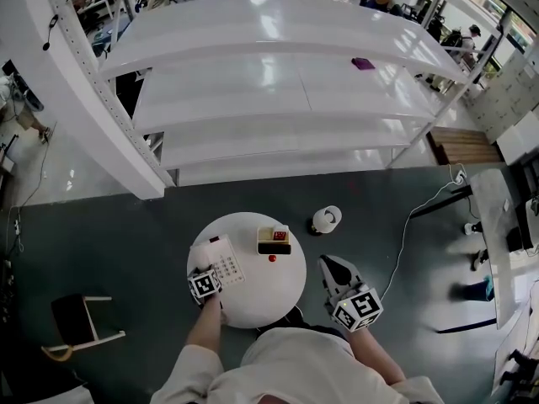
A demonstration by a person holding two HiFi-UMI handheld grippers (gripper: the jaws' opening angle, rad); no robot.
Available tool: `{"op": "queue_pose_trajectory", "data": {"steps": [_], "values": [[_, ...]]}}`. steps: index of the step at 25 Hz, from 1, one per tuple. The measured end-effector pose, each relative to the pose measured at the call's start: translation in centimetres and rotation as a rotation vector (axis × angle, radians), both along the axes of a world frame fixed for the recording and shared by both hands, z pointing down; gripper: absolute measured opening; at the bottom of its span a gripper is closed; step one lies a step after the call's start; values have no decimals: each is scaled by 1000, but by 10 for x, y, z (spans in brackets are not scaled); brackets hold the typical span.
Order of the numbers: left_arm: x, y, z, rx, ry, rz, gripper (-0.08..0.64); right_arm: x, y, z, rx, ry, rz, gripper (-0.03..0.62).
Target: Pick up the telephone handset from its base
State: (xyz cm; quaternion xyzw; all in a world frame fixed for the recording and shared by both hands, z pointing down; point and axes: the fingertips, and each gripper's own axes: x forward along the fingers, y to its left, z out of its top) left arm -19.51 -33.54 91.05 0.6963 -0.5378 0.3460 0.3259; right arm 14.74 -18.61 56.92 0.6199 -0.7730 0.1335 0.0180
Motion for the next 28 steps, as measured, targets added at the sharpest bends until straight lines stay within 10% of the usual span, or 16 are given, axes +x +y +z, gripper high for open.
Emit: {"op": "queue_pose_trajectory", "data": {"steps": [28], "values": [[1, 3, 2, -63, 57, -115, 224, 17, 19, -2, 2, -5, 38, 9]]}}
